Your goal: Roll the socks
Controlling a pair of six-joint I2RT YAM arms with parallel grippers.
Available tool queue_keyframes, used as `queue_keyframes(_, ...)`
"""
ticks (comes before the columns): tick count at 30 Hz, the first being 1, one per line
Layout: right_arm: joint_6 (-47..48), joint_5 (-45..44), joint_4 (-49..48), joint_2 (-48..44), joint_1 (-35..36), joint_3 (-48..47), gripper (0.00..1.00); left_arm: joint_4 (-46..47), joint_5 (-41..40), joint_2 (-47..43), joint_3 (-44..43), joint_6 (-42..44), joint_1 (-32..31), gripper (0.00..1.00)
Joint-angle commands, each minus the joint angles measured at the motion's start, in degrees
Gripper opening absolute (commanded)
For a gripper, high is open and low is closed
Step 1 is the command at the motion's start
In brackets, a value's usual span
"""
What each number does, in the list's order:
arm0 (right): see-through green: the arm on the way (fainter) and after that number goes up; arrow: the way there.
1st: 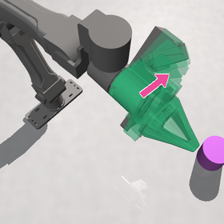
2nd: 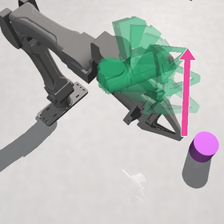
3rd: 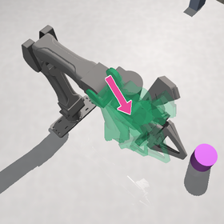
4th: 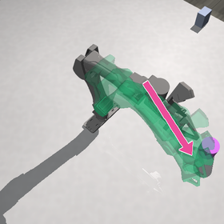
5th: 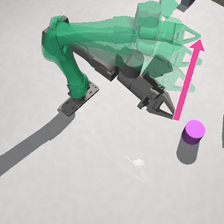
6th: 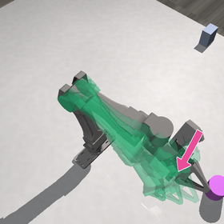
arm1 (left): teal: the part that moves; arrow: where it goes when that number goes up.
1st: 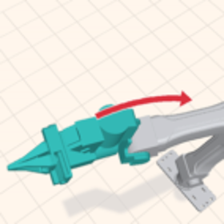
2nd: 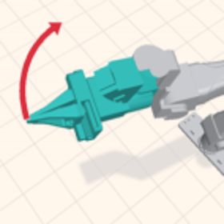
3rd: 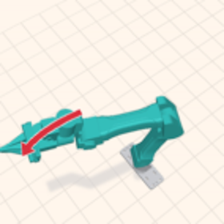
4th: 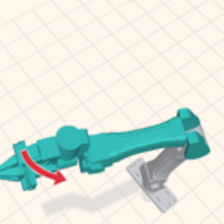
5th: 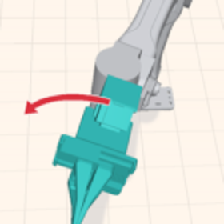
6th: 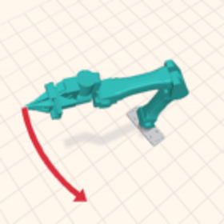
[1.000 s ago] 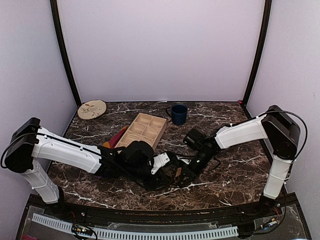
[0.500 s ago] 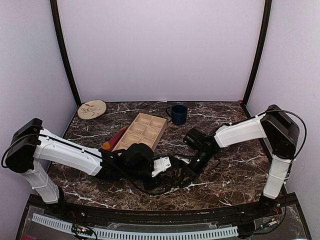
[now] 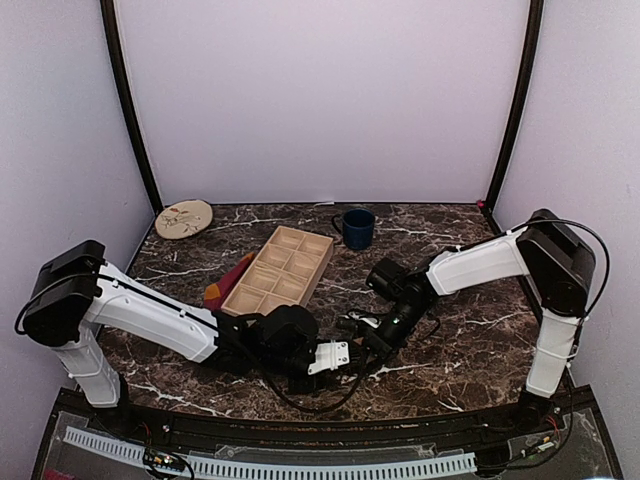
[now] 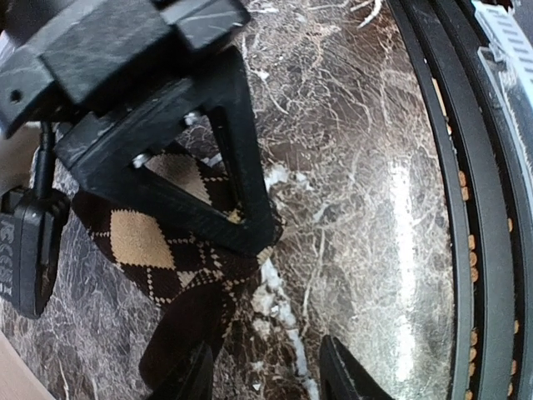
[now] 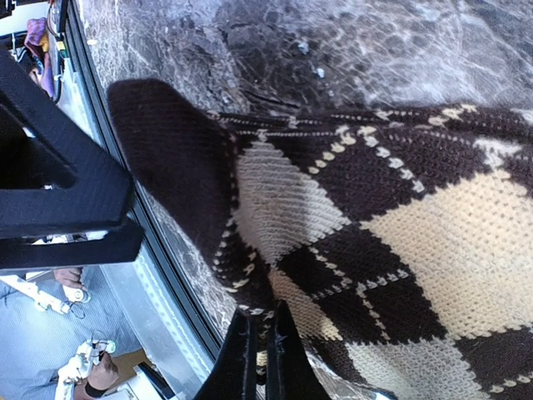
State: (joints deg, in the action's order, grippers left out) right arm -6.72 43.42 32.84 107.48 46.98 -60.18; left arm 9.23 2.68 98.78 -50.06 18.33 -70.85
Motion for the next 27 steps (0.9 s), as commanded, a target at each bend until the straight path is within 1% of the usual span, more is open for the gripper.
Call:
queue_keyframes(1, 0.04, 1.49, 0.36, 0.78, -0.62, -0.84, 0.00, 2.03, -3.25, 0.92, -0.29, 4.12, -0.86, 0.46)
queue_keyframes(5, 0.45, 1.69, 0.75, 1.05, -0.66, -1.07, 0.00, 4.59, -6.93, 1.86, -0.25, 5.35, -0.95, 0.46)
queue_keyframes(9, 0.86, 1.92, 1.20, 1.36, -0.81, -1.33, 0.00, 5.67, -8.39, 2.73, -0.77, 6.62, -0.89, 0.46)
queue_keyframes(18, 1.37, 2.69, 1.61, 1.54, -1.09, -1.85, 0.00, 4.87, -7.41, 4.78, -1.96, 7.54, -0.94, 0.45)
queue_keyframes(27, 1.69, 3.47, 1.65, 1.45, -1.19, -1.40, 0.00, 4.74, -8.80, 6.91, -3.06, 8.57, -0.93, 0.45)
